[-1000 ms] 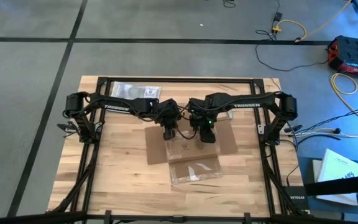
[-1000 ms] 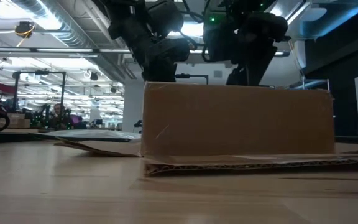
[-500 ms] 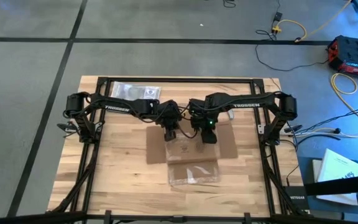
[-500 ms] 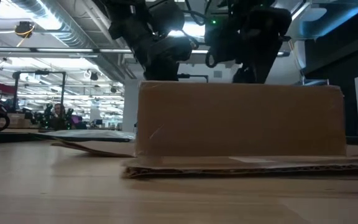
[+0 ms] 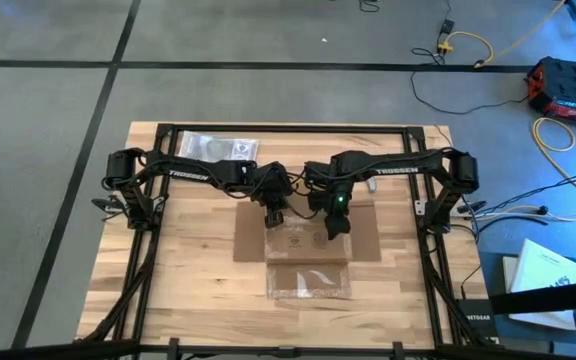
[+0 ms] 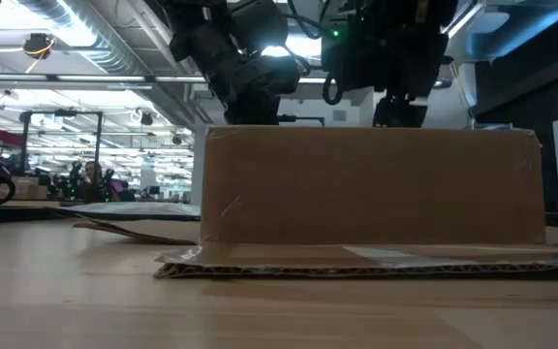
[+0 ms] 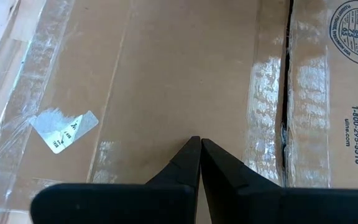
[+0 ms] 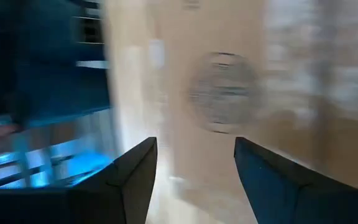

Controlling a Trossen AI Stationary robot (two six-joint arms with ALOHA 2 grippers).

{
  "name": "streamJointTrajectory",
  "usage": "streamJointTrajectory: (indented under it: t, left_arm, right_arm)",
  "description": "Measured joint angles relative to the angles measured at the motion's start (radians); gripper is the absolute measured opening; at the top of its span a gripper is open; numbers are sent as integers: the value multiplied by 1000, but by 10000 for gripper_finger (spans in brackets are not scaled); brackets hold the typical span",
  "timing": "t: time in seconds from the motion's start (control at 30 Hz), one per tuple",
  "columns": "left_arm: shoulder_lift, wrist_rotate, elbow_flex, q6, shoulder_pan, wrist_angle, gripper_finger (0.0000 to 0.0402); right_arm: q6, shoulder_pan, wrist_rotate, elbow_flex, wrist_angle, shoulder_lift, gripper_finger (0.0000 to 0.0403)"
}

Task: Unpack boxes
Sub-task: Break down the box until it is fully flat

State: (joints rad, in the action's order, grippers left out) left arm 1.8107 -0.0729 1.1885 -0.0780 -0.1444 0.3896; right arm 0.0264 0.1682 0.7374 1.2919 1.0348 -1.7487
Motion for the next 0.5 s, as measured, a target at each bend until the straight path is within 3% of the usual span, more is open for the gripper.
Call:
streamJointTrajectory:
  t: [0.23,0.5]
  left_arm:
    - [0,8,0,0,3,0,0]
    - [0,12,0,-1,6,0,0]
  right_arm:
    - [62,-62,-267,0,-147,5,201]
    - [63,-121,-395,-7,-233,3,201]
